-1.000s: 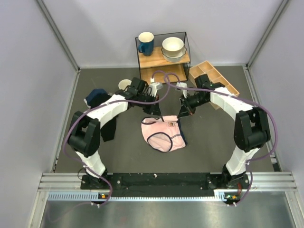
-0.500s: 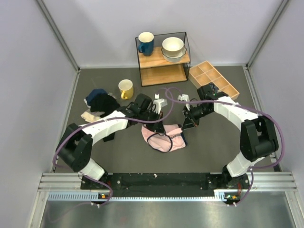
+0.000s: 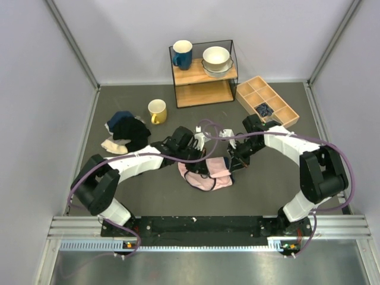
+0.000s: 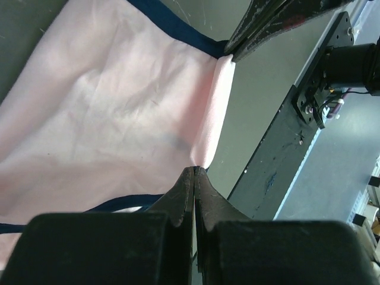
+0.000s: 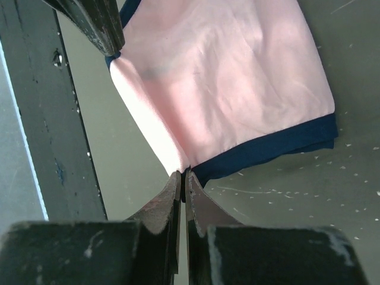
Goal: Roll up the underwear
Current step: Fold the underwear at the center of the board.
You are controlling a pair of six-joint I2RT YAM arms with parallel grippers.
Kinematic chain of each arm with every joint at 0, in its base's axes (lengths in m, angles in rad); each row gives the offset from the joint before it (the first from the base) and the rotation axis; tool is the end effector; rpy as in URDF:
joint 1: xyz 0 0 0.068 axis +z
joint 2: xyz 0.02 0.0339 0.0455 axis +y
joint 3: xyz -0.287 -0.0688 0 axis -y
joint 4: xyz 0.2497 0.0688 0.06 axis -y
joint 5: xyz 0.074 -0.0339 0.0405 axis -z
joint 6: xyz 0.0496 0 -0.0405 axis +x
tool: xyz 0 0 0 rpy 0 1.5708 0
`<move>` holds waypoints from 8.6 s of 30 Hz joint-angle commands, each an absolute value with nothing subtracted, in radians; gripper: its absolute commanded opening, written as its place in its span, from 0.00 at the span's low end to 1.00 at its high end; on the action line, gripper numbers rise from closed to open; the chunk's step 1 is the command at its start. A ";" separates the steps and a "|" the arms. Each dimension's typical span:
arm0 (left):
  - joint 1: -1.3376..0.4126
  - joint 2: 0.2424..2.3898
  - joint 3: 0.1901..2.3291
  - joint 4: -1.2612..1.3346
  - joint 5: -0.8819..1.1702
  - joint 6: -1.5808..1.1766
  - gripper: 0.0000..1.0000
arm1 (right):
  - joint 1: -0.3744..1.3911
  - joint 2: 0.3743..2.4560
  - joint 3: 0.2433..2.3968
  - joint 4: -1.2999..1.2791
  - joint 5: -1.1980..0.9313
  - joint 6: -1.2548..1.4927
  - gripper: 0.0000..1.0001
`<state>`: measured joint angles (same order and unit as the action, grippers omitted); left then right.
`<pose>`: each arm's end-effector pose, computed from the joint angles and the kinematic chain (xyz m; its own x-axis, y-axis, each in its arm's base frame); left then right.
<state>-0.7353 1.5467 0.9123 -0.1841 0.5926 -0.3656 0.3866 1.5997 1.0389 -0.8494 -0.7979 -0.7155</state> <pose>0.2250 -0.2409 0.2167 -0.8058 0.3290 -0.4924 0.5904 0.5105 -0.6251 0.2543 0.1419 0.2112 -0.4478 -0.6768 -0.5843 -0.8785 0.2114 0.4285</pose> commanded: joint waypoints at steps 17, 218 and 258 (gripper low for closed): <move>-0.845 1.611 0.769 -0.008 0.522 -0.499 0.03 | 0.446 1.626 1.002 -0.969 -0.727 -0.787 0.21; -0.793 1.279 0.365 0.721 0.325 -0.561 0.36 | 0.568 1.807 1.261 -0.749 -0.532 -0.681 0.38; -0.835 1.738 0.528 0.672 0.173 -0.824 0.01 | 0.555 1.732 1.218 -0.747 -0.555 -0.690 0.39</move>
<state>-0.8459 1.7069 0.4953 0.6960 0.2218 -0.8600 0.5495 1.7866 1.2179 -0.7712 -0.5171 -0.6769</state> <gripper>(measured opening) 0.011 0.392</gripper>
